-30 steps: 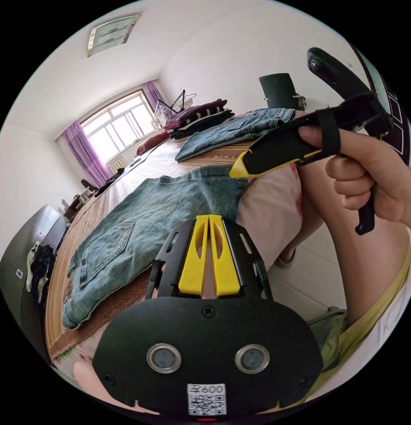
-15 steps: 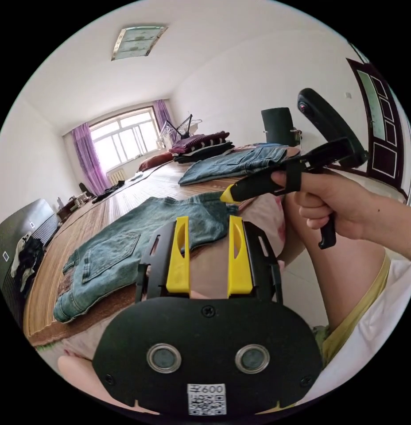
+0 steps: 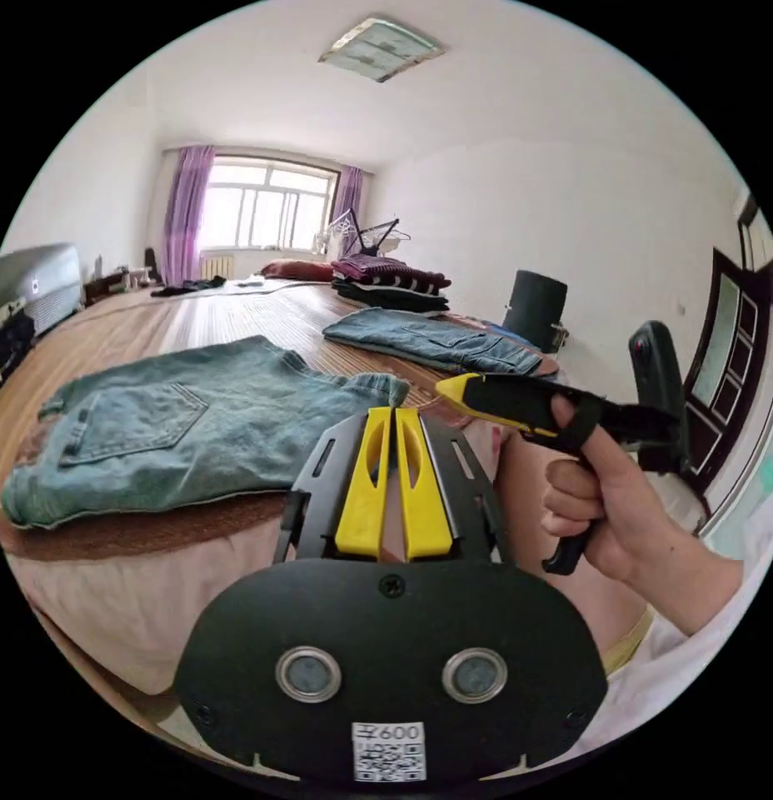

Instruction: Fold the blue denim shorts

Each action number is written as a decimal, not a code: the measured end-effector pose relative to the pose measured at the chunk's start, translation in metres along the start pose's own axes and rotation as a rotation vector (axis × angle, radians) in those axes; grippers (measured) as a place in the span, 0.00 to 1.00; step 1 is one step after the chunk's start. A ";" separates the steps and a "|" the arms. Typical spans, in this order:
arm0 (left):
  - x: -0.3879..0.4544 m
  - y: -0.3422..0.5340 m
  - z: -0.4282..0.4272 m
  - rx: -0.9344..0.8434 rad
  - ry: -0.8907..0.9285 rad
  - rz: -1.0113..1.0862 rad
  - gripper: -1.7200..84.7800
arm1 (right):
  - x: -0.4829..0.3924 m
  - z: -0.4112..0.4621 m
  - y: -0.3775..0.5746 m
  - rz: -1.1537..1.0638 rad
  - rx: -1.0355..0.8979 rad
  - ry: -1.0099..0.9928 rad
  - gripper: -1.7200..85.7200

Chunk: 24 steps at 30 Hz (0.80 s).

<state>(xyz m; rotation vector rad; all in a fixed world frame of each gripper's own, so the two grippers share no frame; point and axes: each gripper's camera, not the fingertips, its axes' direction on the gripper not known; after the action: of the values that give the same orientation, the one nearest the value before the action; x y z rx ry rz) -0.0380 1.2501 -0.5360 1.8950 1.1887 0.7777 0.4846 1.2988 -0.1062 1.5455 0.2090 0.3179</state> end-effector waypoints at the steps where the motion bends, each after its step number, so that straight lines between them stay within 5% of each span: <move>1: -0.008 0.000 0.000 0.003 0.021 -0.024 0.03 | 0.000 0.007 -0.004 -0.001 -0.041 0.028 0.01; 13: -0.068 -0.002 0.030 -0.105 0.194 -0.172 0.04 | -0.005 0.015 -0.001 0.018 -0.033 0.027 0.01; 24: 0.070 0.006 0.056 -0.209 -0.236 0.422 0.13 | -0.012 0.007 -0.005 -0.044 0.059 0.011 0.01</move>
<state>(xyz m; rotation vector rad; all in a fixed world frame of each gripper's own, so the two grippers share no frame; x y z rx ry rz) 0.0359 1.2971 -0.5538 2.0175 0.5456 0.8327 0.4764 1.2881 -0.1120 1.5951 0.2629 0.2878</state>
